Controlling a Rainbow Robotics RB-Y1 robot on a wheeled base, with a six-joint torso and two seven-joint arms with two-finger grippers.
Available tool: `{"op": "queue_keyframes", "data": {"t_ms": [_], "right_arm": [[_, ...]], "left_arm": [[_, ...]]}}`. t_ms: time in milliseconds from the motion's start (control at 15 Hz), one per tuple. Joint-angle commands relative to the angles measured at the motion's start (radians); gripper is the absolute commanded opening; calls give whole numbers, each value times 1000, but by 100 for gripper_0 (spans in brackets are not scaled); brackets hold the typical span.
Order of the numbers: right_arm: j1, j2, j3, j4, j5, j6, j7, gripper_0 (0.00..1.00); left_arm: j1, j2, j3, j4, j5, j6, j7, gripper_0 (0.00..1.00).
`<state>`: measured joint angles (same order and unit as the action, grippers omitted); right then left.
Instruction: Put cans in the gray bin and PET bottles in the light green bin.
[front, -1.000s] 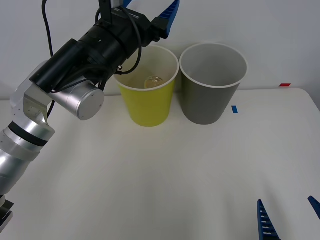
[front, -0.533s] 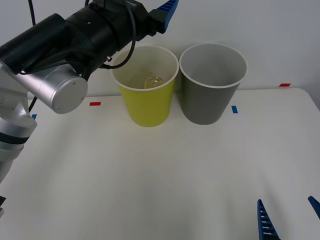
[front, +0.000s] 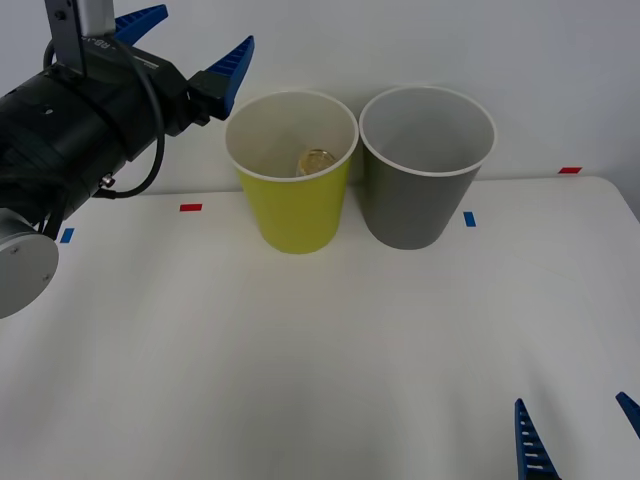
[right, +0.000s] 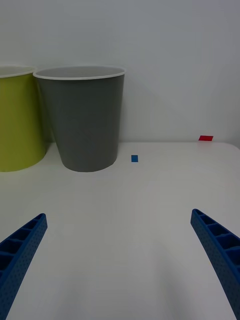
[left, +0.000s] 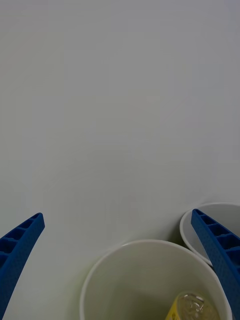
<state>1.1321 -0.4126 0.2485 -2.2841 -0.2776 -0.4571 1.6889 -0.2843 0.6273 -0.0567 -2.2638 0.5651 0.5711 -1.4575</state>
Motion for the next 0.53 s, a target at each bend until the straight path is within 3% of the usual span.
{"op": "queue_keyframes", "data": {"t_ms": [67,333,533], "right_arm": [[0,0,0,0,0,0,0,100],[0,0,0,0,0,0,0,100],[0,0,0,0,0,0,0,100]], "left_arm": [[134,3,58,-94,16,23,-4,100],[333,-8,129,-224,25,23,-6,100],[435,-55,149,-258,42,23,-10,100]]}}
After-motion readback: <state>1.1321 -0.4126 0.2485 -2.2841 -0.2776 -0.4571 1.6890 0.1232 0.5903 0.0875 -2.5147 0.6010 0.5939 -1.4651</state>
